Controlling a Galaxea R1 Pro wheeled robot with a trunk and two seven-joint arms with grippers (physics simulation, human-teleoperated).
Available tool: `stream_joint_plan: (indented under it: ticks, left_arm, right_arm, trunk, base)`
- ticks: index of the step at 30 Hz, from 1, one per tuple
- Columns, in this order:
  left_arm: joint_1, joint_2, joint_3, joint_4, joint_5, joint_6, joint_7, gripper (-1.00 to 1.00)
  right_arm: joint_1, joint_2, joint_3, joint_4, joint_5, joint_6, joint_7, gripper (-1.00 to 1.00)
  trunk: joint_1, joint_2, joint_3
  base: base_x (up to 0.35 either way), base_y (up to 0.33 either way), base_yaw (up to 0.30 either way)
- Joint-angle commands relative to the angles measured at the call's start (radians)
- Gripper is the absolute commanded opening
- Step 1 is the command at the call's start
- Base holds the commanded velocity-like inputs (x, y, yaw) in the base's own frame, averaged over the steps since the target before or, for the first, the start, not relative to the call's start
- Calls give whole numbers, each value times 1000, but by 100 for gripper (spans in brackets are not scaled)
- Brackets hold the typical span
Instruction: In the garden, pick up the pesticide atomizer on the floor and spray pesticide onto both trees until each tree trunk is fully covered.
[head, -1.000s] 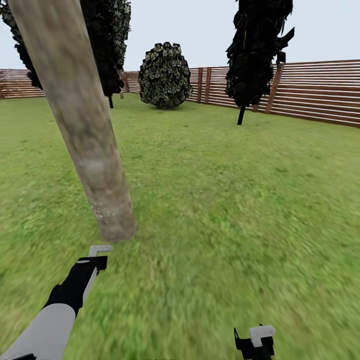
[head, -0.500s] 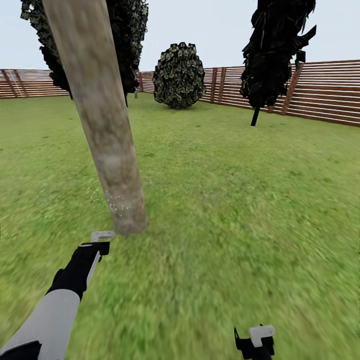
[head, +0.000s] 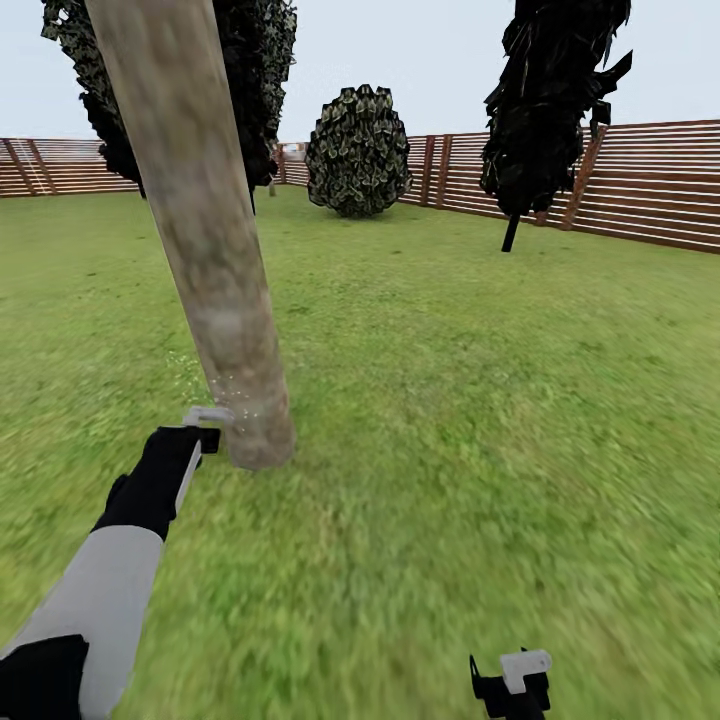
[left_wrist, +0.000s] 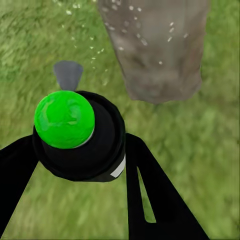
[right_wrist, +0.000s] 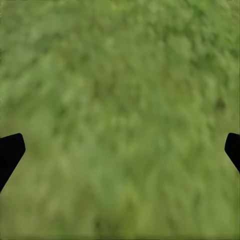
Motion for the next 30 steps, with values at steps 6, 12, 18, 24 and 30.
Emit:
stream_joint_plan:
  ticks: [6,12,18,24,30]
  left_arm:
    - [5,-13,-9,-3,6,-1,0,-100]
    - [-21,-38,-10,-2,6,-1,2,-100]
    - [-30,-38,-10,-61,5,1,2,-100]
    - [-26,-26,-9,-66,0,2,3,-100]
    - [-18,-14,0,-65,-5,0,8,-100]
  right_arm:
    - [0,-1,0,-1,0,0,0,100]
    - [0,-2,0,-2,0,0,0,100]
    - [0,-3,0,-2,0,0,0,100]
    - [0,-7,0,-1,0,0,0,100]
    - [0,-8,0,-1,0,0,0,100]
  trunk:
    - [0,0,0]
    - [0,0,0]
    - [0,0,0]
    - [0,0,0]
    - [0,0,0]
  base:
    - [0,-3,172]
    - [44,-209,147]
    - [6,-271,5]
    - [0,-273,0]
    - [20,-272,159]
